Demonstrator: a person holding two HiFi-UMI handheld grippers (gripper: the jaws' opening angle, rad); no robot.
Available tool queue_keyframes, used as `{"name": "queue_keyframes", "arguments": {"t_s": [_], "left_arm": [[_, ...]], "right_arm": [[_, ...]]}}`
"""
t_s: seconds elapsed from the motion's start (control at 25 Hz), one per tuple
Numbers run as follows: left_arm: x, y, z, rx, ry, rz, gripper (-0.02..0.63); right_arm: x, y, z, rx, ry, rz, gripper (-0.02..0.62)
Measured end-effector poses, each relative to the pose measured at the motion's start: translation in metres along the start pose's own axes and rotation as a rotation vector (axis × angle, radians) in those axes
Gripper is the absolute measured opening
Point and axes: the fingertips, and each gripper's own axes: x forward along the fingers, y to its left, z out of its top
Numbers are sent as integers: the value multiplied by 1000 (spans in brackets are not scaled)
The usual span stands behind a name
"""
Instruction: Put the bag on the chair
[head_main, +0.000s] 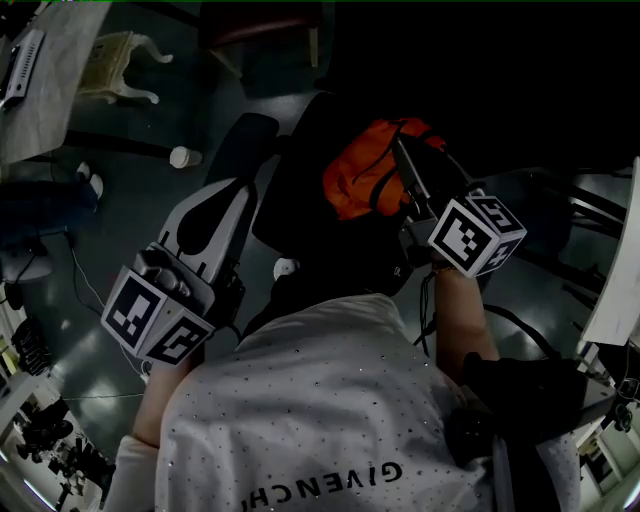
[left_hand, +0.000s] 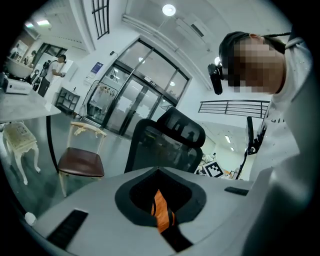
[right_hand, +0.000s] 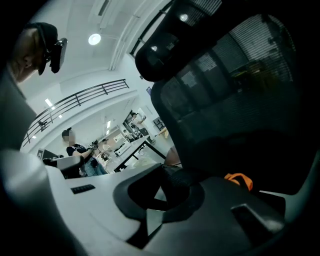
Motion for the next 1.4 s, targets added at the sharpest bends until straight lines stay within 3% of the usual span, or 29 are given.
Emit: {"name": "queue_keyframes", "arguments": {"t_s": [0.32, 0.76, 1.04, 1.24, 1.4], "left_arm": [[12, -1, -16, 15, 57, 4, 0], [13, 1, -32, -74, 77, 53, 0], [20, 1, -41, -80, 106, 42, 0], [27, -6, -46, -72, 118, 28, 0], [30, -8, -50, -71, 128, 23, 0]], "right_arm": [[-4, -38, -32, 64, 39, -83, -2], [-9, -63, -77, 150, 101, -110, -2], [-8, -73, -97, 115, 123, -142, -2], [-13, -92, -123, 252, 122, -153, -5], [-19, -101, -138, 295, 148, -151, -2]]}}
